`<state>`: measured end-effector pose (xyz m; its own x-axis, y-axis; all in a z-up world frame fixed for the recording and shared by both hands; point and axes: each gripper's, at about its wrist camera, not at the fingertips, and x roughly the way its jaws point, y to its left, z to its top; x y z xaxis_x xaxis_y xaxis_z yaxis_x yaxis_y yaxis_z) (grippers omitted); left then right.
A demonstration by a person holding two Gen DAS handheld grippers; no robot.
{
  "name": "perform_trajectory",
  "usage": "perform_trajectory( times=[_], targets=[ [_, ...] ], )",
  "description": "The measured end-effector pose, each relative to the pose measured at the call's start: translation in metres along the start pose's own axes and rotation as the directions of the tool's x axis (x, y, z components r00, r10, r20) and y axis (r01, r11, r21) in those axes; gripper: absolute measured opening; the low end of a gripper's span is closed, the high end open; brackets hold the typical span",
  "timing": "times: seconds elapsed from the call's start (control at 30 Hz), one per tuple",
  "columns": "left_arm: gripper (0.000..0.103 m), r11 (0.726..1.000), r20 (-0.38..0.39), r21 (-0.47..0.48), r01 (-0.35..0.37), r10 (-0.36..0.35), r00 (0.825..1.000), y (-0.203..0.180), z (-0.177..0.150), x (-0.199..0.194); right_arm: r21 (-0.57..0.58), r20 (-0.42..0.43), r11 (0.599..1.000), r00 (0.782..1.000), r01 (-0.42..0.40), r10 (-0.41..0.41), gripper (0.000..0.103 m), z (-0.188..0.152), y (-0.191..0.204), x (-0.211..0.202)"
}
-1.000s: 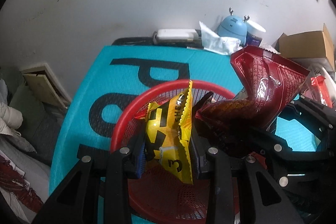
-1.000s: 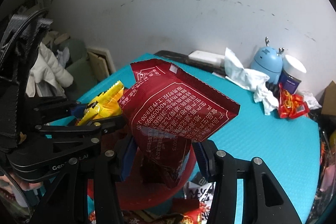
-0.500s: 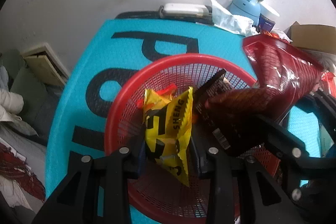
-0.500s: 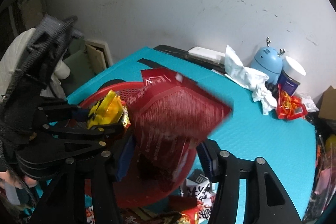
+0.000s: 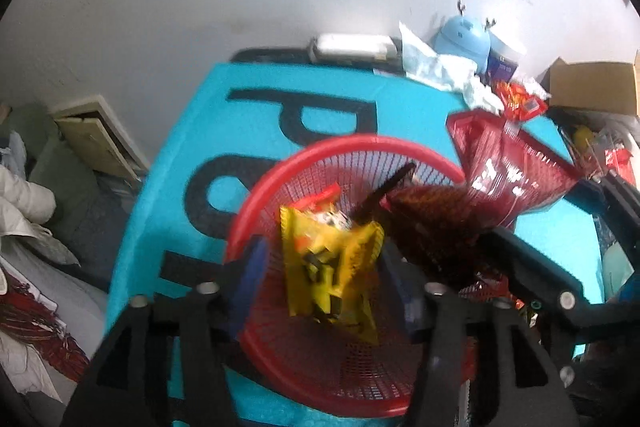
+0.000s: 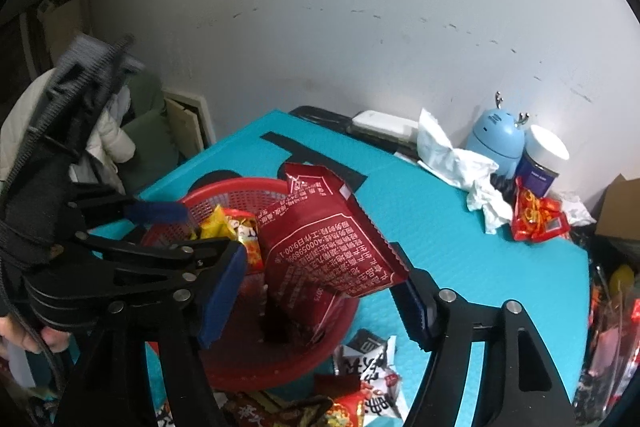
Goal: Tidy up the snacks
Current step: 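Open both grippers to drop the packets into the basket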
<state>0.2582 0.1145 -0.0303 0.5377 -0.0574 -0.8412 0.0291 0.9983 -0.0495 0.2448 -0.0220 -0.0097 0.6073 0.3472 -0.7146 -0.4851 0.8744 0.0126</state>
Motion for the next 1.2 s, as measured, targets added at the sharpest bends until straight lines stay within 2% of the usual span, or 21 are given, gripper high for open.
perform_trajectory(
  times=[0.4,0.5,0.57,0.87,1.03,1.2],
  targets=[
    [0.059,1.0,0.089,-0.017,-0.002,0.003,0.996,0.006,0.007,-0.035,-0.006,0.037,0.999,0.998,-0.049,0.049,0.071,0.002,0.004,-0.011],
    [0.059,1.0,0.105,-0.02,-0.006,0.008,0.994,0.008,0.007,-0.041,-0.008,0.04,0.999,0.998,-0.049,0.049,0.077,0.003,0.004,-0.012],
    [0.059,1.0,0.114,-0.021,-0.008,0.011,0.993,0.008,0.007,-0.045,-0.015,0.041,0.999,0.998,-0.051,0.052,0.087,0.003,0.005,-0.012],
    [0.059,0.999,0.126,-0.037,-0.021,0.025,0.992,0.012,0.004,-0.053,-0.032,0.016,0.999,1.0,-0.013,0.013,0.091,0.004,0.007,-0.011],
    [0.059,0.998,0.141,-0.067,0.005,0.004,0.99,0.016,-0.002,-0.065,-0.031,0.048,0.999,0.999,-0.012,0.014,0.091,0.007,0.009,-0.025],
    [0.059,0.998,0.169,-0.064,0.002,0.009,0.986,0.015,-0.006,-0.086,-0.041,0.091,0.999,0.996,-0.009,0.013,0.091,0.012,0.013,-0.044]
  ],
)
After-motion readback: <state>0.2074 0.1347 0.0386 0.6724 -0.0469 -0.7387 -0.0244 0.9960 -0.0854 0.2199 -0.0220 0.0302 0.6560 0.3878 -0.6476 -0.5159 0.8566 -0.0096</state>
